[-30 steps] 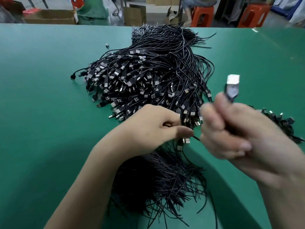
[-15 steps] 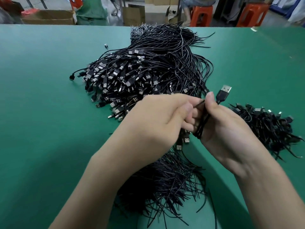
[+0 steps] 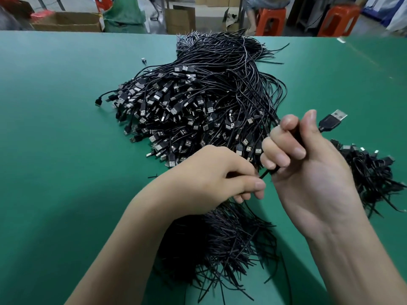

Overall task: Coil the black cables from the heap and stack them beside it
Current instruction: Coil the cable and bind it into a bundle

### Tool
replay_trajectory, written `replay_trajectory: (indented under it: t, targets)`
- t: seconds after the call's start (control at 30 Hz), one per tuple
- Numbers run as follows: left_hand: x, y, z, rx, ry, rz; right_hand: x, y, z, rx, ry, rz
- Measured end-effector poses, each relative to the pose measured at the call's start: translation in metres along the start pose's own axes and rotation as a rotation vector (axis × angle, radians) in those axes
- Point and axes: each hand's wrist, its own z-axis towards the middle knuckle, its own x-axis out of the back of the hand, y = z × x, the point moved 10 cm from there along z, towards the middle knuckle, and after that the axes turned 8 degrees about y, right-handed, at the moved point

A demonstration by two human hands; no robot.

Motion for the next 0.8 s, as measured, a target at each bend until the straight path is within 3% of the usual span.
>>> replay_trajectory:
  t: [0.17, 0.33, 0.47, 0.57, 0.67, 0.8]
  targets:
    - [-0.021, 0.000, 0.001, 0.002, -0.091, 0.051, -0.004, 0.015, -0.002, -0.089, 0.002, 0.088]
    - [0.002, -0.006, 0.001, -0.035, -0.035, 0.258, -0.008, 0.014, -0.003, -0.077, -0.108, -0.096]
    - [0.033, 0.010, -0.002, -0.110, 0.181, -0.164, -0.011, 0.022, -0.009, -0.098, -0.203, -0.355]
    - [0.031, 0.024, -0.006, -0.182, 0.158, -0.339, -0.020, 0.033, -0.019, -0.169, -0.339, -0.449]
    - [0.030, 0.027, -0.007, -0.225, 0.118, -0.369, -0.031, 0.043, -0.031, -0.295, -0.492, -0.377]
    - [0.037, 0.015, -0.007, -0.187, 0.150, -0.454, -0.045, 0.041, -0.048, -0.488, -0.673, -0.102]
